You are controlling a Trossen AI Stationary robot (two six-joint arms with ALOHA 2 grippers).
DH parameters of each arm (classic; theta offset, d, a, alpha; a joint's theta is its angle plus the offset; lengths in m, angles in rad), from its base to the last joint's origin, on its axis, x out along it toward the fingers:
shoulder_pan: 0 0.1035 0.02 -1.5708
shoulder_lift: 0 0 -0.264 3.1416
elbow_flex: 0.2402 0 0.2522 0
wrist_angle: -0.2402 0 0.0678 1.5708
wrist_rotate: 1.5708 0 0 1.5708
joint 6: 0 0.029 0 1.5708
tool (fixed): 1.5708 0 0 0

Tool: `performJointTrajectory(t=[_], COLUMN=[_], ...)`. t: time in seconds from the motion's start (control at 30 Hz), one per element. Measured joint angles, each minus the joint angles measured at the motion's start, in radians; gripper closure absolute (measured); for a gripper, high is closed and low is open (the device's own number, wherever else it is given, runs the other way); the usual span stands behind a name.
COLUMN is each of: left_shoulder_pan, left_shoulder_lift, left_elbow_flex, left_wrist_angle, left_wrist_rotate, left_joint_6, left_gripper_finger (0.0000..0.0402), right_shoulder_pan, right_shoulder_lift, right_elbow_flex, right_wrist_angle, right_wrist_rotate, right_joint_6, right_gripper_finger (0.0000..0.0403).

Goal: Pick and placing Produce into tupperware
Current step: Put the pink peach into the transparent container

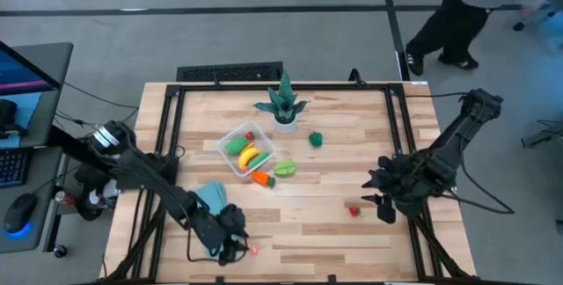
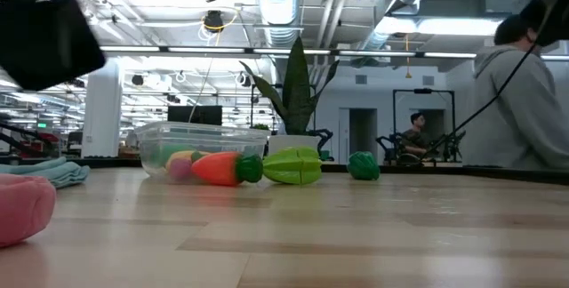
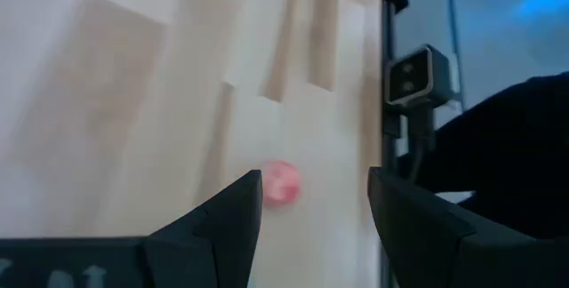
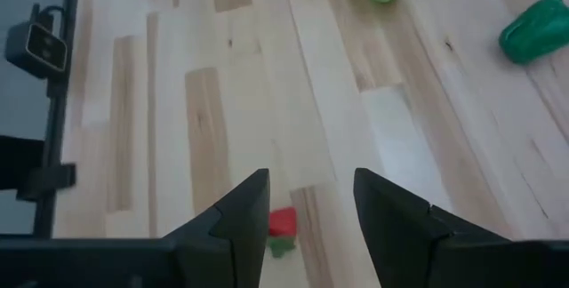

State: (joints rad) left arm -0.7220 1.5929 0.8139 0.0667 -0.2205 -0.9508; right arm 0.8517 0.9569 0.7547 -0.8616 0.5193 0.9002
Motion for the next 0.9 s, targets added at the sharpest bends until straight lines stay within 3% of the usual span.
performJointTrajectory(t=[0.33,0.53,0.9], left_shoulder_pan=[-0.040,-0.039,-0.035], left_shoulder_lift=[0.145,0.161,0.161], left_elbow_flex=[0.047,0.055,0.055], left_wrist_angle=[0.058,0.021,0.019], left_wrist_rotate=[-0.028,-0.088,-0.100], left_joint_6=[-0.056,-0.002,0.197], left_gripper_finger=[0.0205,0.0205,0.0205], right_shoulder_pan=[0.064,0.064,0.064], right_shoulder_lift=[-0.064,-0.061,-0.061], right_elbow_flex=[-0.008,-0.008,-0.008], right_wrist_angle=[-0.045,-0.043,-0.043], right_wrist_rotate=[0.092,0.095,0.095], right_joint_6=[0.044,0.075,0.095], right_gripper_finger=[0.0247,0.0252,0.0251])
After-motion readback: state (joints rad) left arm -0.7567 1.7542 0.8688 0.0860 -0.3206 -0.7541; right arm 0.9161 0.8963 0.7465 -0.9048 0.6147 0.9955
